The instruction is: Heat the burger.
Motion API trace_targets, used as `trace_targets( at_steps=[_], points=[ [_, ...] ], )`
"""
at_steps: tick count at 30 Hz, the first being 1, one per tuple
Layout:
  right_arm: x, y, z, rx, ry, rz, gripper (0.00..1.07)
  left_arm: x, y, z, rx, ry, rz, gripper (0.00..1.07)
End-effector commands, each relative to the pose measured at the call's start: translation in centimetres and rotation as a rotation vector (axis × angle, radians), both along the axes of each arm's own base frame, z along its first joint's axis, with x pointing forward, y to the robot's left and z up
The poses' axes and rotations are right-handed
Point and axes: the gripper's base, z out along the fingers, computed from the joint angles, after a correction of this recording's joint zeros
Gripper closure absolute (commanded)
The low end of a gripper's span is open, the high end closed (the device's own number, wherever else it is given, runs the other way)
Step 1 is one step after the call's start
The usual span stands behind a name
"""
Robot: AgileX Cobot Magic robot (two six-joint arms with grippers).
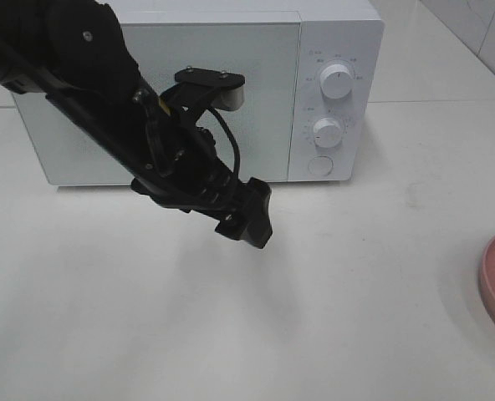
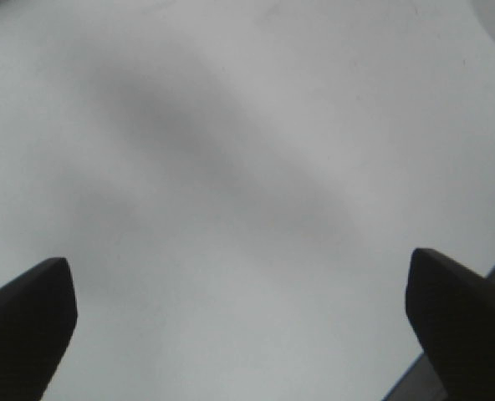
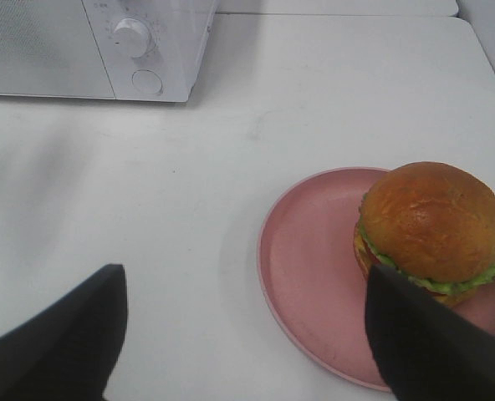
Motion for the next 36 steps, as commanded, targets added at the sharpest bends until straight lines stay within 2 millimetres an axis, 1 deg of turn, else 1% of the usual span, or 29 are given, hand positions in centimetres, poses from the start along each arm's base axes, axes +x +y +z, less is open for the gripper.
trace_targets(
  at_steps=[1,3,7,10,13,14,15,16,17,18,19,20,21,23,24,25,26,27,28,29,30,31,32,33,34,35,36],
  points=[
    [-0.4,-0.1,-0.1,-0.004,-0.023,-0.006,0.32,-0.7,0.5,1.0,0.034,0.035,-0.035,0.06],
    [-0.4,-0.1,-0.1,-0.004,-0.023,-0.006,0.32,-1.7,1.2,1.8,0.07,0.088,-0.064,0.06],
    [-0.4,-0.1,-0.1,-0.004,-0.023,-0.006,0.32,-2.1,1.8,1.9,0.12,0.12,-0.056,0.06],
    [-0.4,-0.1,-0.1,-0.004,-0.023,-0.006,0.32,-2.1,2.0,2.0,0.136,0.126,-0.053,0.06],
    [-0.4,-0.1,-0.1,-0.004,-0.023,-0.006,0.32,-1.2,4.0,2.4,0.157,0.174,0.004,0.06],
    [-0.4,-0.1,-0.1,-0.004,-0.023,-0.006,0.32,-1.2,4.0,2.4,0.157,0.174,0.004,0.06],
    [-0.4,-0.1,-0.1,-0.004,-0.023,-0.006,0.32,-0.7,5.2,2.8,0.156,0.19,0.039,0.06],
    [-0.4,-0.1,-0.1,-0.004,-0.023,-0.006,0.32,-0.7,5.2,2.8,0.156,0.19,0.039,0.06],
    [-0.4,-0.1,-0.1,-0.004,-0.023,-0.006,0.32,-0.4,6.0,3.1,0.153,0.195,0.059,0.06],
    [-0.4,-0.1,-0.1,-0.004,-0.023,-0.006,0.32,0.2,7.4,3.7,0.15,0.205,0.1,0.06],
    [-0.4,-0.1,-0.1,-0.004,-0.023,-0.006,0.32,0.2,7.4,3.7,0.15,0.205,0.1,0.06],
    [-0.4,-0.1,-0.1,-0.004,-0.023,-0.006,0.32,0.5,8.3,4.0,0.147,0.208,0.124,0.06],
    [-0.4,-0.1,-0.1,-0.004,-0.023,-0.006,0.32,0.5,8.3,4.0,0.147,0.208,0.124,0.06],
    [-0.4,-0.1,-0.1,-0.004,-0.023,-0.006,0.32,1.1,11.5,5.6,0.13,0.208,0.214,0.06],
    [-0.4,-0.1,-0.1,-0.004,-0.023,-0.006,0.32,1.1,11.5,5.6,0.13,0.208,0.214,0.06],
    [-0.4,-0.1,-0.1,-0.004,-0.023,-0.006,0.32,1.2,12.2,5.9,0.127,0.207,0.233,0.06],
    [-0.4,-0.1,-0.1,-0.004,-0.023,-0.006,0.32,1.4,14.0,6.8,0.124,0.201,0.281,0.06],
    [-0.4,-0.1,-0.1,-0.004,-0.023,-0.006,0.32,1.4,14.0,6.8,0.124,0.201,0.281,0.06],
    [-0.4,-0.1,-0.1,-0.004,-0.023,-0.006,0.32,1.4,14.9,7.1,0.128,0.201,0.303,0.06],
    [-0.4,-0.1,-0.1,-0.004,-0.023,-0.006,0.32,1.3,16.5,7.8,0.133,0.195,0.342,0.06],
    [-0.4,-0.1,-0.1,-0.004,-0.023,-0.006,0.32,1.3,16.5,7.8,0.133,0.195,0.342,0.06],
    [-0.4,-0.1,-0.1,-0.004,-0.023,-0.006,0.32,1.2,18.0,8.5,0.137,0.187,0.382,0.06],
    [-0.4,-0.1,-0.1,-0.004,-0.023,-0.006,0.32,1.2,18.0,8.5,0.137,0.187,0.382,0.06],
    [-0.4,-0.1,-0.1,-0.004,-0.023,-0.006,0.32,1.0,18.7,8.8,0.135,0.182,0.403,0.06],
    [-0.4,-0.1,-0.1,-0.004,-0.023,-0.006,0.32,0.6,20.1,9.2,0.124,0.174,0.452,0.06],
    [-0.4,-0.1,-0.1,-0.004,-0.023,-0.006,0.32,0.6,20.1,9.2,0.124,0.174,0.452,0.06],
    [-0.4,-0.1,-0.1,-0.004,-0.023,-0.006,0.32,-0.3,21.1,9.5,0.115,0.167,0.494,0.06]
  ],
)
